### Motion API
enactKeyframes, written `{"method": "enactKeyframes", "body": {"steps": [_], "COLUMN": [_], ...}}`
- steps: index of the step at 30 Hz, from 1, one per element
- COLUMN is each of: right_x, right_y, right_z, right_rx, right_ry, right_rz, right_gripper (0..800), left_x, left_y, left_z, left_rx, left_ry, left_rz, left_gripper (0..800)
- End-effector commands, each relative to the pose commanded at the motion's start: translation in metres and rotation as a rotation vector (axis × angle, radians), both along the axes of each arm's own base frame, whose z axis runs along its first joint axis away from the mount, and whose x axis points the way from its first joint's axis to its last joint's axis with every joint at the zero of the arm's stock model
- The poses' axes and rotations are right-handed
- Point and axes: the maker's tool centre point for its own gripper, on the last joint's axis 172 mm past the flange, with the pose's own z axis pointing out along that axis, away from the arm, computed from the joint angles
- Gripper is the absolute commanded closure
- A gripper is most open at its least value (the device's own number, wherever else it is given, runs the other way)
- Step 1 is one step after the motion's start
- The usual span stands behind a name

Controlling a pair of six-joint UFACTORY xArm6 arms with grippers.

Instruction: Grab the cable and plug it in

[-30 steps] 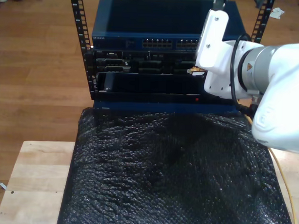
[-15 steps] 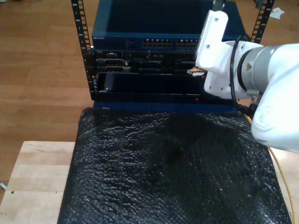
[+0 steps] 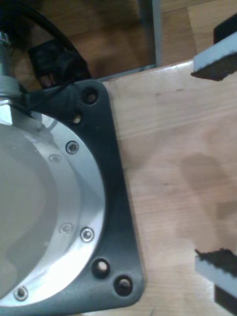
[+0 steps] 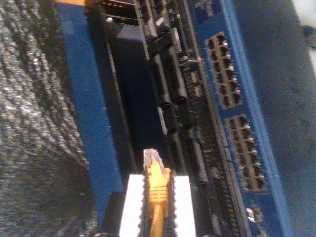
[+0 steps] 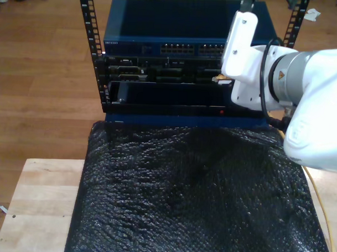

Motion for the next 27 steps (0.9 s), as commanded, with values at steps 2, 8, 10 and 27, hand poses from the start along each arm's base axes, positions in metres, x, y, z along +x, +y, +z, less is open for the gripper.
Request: {"method": "enactKeyframes", "body": {"steps": [2,8,10,27], "right_x": [0.001,0.01,0.016,0.042], "right_y": [-0.001,-0.001,-0.004,0.018], "right_z": [0.0,-0.008,-0.006,-0.065], "right_rx": [-0.004,-0.036,-0.053,-0.145], "right_ry": [-0.008,-0.017,-0.058,-0.175], "right_rz": [-0.003,-0.001,-0.016,-0.032], "right_gripper": [800,800,800,800], "left_x": [0.001,0.002,0.002,0.002], "left_y": [0.0,0.002,0.002,0.002], "left_z": [-0.005,-0.006,-0.006,-0.006], "left_rx": [0.008,0.014,0.014,0.014], "left_ry": [-0.005,-0.008,-0.008,-0.008], "left_rz": [0.002,0.0,0.0,0.0], "left_gripper": [0,0,0,0]}}
